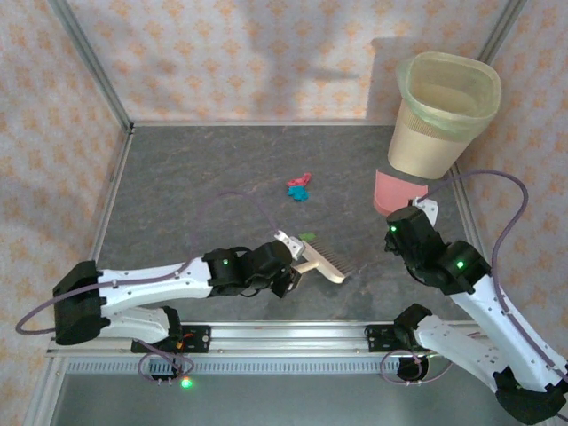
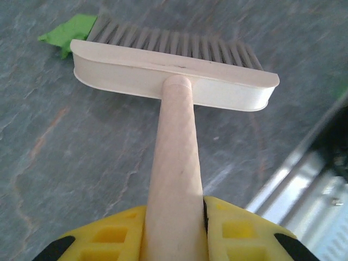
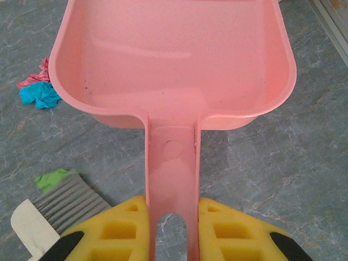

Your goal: Sweep away the paper scraps from the table

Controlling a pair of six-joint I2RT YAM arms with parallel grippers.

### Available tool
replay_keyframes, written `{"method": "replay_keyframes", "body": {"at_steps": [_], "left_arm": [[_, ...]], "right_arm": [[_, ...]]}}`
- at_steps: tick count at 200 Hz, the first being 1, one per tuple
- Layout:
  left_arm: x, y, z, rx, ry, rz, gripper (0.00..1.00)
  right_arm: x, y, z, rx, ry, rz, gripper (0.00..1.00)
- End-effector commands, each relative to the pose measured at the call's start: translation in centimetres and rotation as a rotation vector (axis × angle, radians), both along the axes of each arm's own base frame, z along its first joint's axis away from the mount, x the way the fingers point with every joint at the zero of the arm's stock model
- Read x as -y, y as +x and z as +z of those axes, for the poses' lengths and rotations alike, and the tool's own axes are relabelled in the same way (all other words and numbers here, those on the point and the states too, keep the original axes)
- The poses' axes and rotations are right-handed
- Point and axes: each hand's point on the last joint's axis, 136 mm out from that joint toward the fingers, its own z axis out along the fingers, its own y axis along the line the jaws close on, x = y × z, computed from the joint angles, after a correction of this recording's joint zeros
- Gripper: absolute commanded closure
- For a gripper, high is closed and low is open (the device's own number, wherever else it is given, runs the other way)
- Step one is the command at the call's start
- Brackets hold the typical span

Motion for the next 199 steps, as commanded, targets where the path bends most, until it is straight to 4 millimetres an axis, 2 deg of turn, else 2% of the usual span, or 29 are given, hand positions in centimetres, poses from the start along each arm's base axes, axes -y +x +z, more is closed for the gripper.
{"method": "replay_keyframes", "body": {"at_steps": [1,19,35,80,106,132,166,199], "left_arm": [[-2.0,1.5,0.2,0.067,0.115,0.081,1.0],[-3.5,2.6,0.2,0.102,0.159,0.164,1.0],[-5.3,4.0,0.2,0.12,0.194,0.242,1.0],[-10.5,7.8,0.7,0.072,0.131,0.515,1.0],[-12.6,9.3,1.1,0.02,0.064,0.632,1.0],[-12.4,10.2,1.9,-0.047,-0.053,0.674,1.0],[-11.0,10.9,5.3,-0.073,-0.186,0.664,1.0],[-12.7,11.5,8.8,-0.04,-0.241,0.74,1.0]], "right_arm": [[0.4,-0.4,-0.4,-0.01,-0.015,0.005,1.0],[-0.4,-0.6,-0.9,-0.028,0.005,0.046,1.0],[-1.9,-0.7,-1.6,-0.06,0.043,0.119,1.0],[-7.1,-1.1,-5.6,-0.232,0.112,0.323,1.0],[-9.5,-1.5,-6.8,-0.252,0.084,0.418,1.0],[-11.4,-1.6,-8.0,-0.245,0.073,0.487,1.0],[-14.2,-2.0,-9.8,-0.243,0.048,0.577,1.0],[-17.4,-2.3,-11.2,-0.22,-0.011,0.688,1.0]]}}
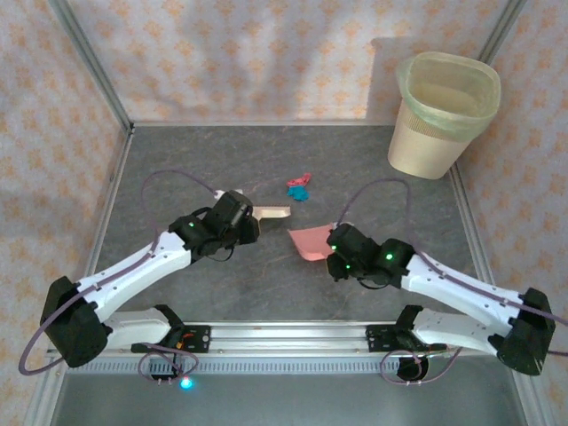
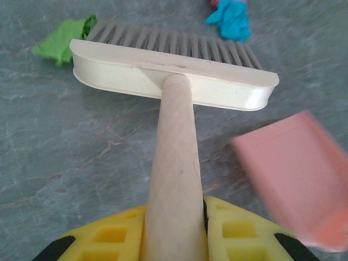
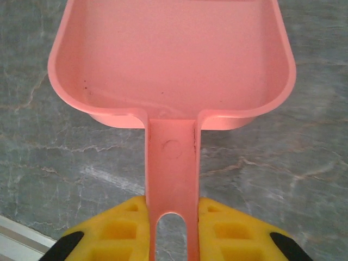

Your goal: Sweep away the paper scraps from the table

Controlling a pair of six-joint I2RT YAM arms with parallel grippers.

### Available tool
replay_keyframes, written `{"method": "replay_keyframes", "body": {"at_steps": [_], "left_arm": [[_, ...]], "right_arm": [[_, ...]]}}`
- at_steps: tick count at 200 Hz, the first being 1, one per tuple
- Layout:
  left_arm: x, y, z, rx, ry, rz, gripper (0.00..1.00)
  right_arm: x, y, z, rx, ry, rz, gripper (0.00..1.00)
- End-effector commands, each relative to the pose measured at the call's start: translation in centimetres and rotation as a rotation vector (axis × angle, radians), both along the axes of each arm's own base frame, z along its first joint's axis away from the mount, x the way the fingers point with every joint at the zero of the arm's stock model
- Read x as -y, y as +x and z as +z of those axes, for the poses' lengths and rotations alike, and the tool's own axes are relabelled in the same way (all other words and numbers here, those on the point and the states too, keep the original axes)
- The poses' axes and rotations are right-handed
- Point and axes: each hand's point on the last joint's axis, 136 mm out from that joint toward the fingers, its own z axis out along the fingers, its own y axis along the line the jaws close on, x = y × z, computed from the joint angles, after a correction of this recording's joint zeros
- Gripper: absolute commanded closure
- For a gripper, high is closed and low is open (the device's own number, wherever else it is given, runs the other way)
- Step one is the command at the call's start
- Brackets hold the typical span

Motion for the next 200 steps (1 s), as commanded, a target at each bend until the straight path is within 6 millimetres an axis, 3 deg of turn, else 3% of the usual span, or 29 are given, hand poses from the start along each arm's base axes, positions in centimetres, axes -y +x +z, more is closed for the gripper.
{"method": "replay_keyframes", "body": {"at_steps": [1,40,105,153,200], "left_arm": [[-0.9,0.9,4.9,0.076,-0.092,0.072,1.0],[-3.9,1.4,6.9,0.084,-0.083,0.159,1.0],[-9.0,1.8,3.9,-0.029,0.013,0.273,1.0],[-8.0,1.5,1.3,-0.127,0.015,0.19,1.0],[-7.2,1.4,0.1,-0.184,0.024,0.13,1.0]], "right_arm": [[-2.7,0.9,0.2,0.097,0.016,0.073,1.0],[-5.5,0.8,-1.0,0.154,-0.065,0.173,1.0],[-8.6,0.3,-4.1,0.197,-0.215,0.298,1.0],[-9.3,0.6,-6.0,0.201,-0.253,0.316,1.0],[-9.1,0.7,-7.2,0.201,-0.282,0.32,1.0]]}}
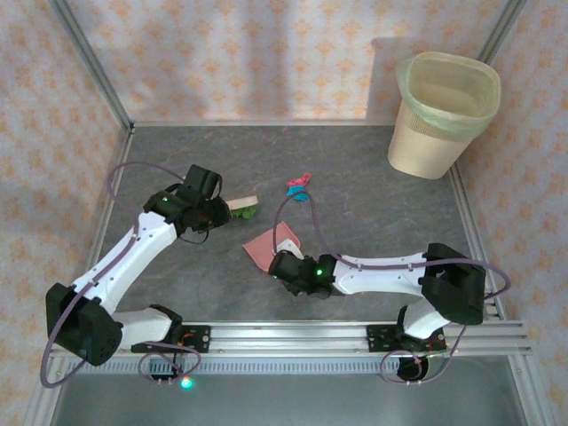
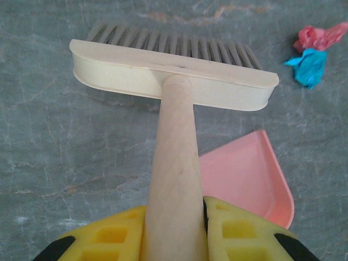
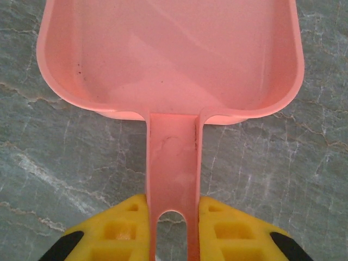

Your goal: Sweep away the paper scraps from the table

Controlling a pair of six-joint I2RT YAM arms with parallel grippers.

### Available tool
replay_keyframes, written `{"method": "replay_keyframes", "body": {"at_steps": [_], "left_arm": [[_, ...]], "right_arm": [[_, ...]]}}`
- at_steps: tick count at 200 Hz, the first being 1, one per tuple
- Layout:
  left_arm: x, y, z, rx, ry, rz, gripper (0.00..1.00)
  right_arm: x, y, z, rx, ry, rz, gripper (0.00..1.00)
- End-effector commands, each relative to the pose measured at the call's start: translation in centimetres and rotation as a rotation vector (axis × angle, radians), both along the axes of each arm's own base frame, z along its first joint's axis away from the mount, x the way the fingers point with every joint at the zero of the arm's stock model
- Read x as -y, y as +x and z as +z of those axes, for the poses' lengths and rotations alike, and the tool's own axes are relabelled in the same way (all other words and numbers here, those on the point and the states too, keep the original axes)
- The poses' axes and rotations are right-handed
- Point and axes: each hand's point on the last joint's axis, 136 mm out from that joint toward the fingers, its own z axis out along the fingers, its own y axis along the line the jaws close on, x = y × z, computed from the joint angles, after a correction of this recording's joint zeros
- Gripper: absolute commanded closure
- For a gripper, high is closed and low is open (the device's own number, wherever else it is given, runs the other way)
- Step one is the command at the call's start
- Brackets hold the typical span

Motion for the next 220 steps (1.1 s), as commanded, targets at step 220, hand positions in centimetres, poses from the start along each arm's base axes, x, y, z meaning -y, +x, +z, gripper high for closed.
{"method": "replay_keyframes", "body": {"at_steps": [220], "left_arm": [[5.3,-5.4,3.1,0.042,-0.267,-0.243,1.0]], "right_arm": [[5.1,2.8,0.1,0.06,-0.03,-0.185,1.0]]}}
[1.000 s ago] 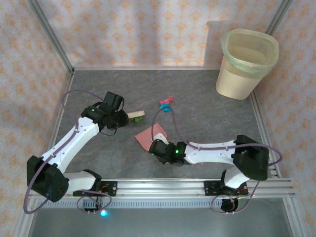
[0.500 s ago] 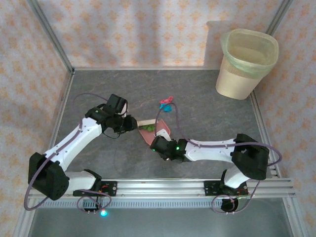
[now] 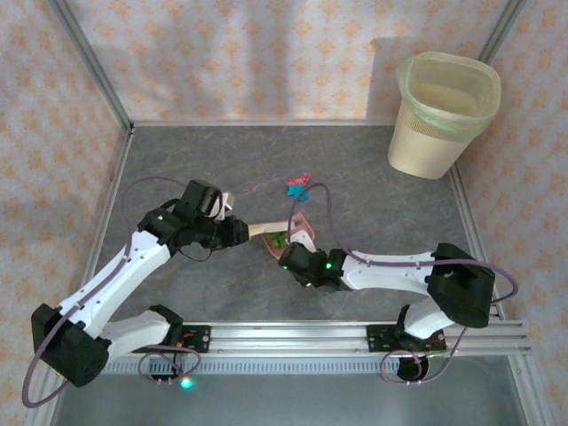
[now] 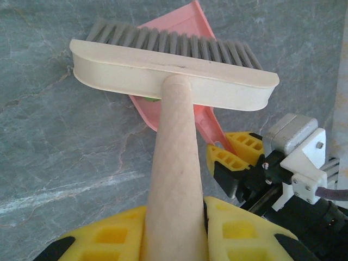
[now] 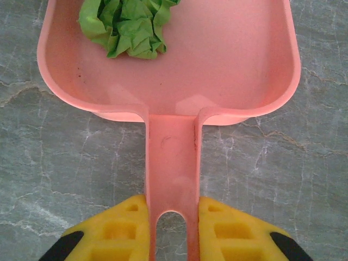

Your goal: Sweep away the paper scraps from the table

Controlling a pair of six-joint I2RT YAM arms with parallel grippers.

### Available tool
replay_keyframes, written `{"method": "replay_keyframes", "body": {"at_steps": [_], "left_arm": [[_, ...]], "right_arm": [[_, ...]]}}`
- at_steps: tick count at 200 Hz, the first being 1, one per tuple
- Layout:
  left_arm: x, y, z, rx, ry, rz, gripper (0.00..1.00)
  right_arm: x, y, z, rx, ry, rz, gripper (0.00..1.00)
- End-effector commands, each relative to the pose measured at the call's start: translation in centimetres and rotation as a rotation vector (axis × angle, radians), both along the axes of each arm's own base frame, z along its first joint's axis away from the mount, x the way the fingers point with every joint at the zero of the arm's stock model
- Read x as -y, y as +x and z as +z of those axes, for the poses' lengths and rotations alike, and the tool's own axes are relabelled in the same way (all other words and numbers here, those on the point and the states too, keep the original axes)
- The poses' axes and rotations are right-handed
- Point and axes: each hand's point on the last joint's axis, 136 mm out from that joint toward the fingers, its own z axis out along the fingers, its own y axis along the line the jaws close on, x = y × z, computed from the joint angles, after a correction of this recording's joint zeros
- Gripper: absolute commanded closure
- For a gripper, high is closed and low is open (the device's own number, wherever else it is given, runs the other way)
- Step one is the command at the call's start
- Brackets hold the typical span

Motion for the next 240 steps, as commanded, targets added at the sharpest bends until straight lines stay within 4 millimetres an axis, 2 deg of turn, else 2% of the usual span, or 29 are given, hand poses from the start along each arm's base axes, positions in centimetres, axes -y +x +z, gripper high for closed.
{"method": "replay_keyframes", "body": {"at_steps": [1,34,70,90,112,135,159,188,213,240], "left_arm": [[-1.6,0.8,1.4,0.072,0.032,0.081,1.0],[-4.9,1.8,3.7,0.192,0.061,0.251,1.0],[-8.1,2.3,6.9,0.34,0.07,0.418,1.0],[-8.8,2.8,8.0,0.383,0.069,0.461,1.0],[-8.4,3.8,8.9,0.402,0.051,0.471,1.0],[-6.9,5.5,9.6,0.402,-0.003,0.452,1.0],[-4.6,7.7,9.3,0.364,-0.025,0.404,1.0],[-0.3,10.1,7.9,0.292,-0.001,0.286,1.0],[4.2,11.3,6.6,0.258,0.049,0.162,1.0],[7.7,12.6,5.0,0.219,0.1,0.075,1.0]], "right_arm": [[1.8,0.2,0.1,0.022,-0.039,-0.04,1.0],[2.5,0.5,0.8,0.05,-0.011,-0.073,1.0],[4.3,1.3,1.4,0.053,0.034,-0.156,1.0],[5.9,1.9,1.6,0.047,0.065,-0.228,1.0],[7.2,2.3,1.7,0.037,0.112,-0.281,1.0],[7.8,2.4,1.8,0.043,0.121,-0.282,1.0],[8.1,2.5,1.7,0.044,0.104,-0.282,1.0],[8.7,2.6,1.3,0.045,0.073,-0.302,1.0],[9.0,2.6,1.0,0.036,0.052,-0.309,1.0],[9.0,2.6,0.8,0.028,0.051,-0.305,1.0]]}}
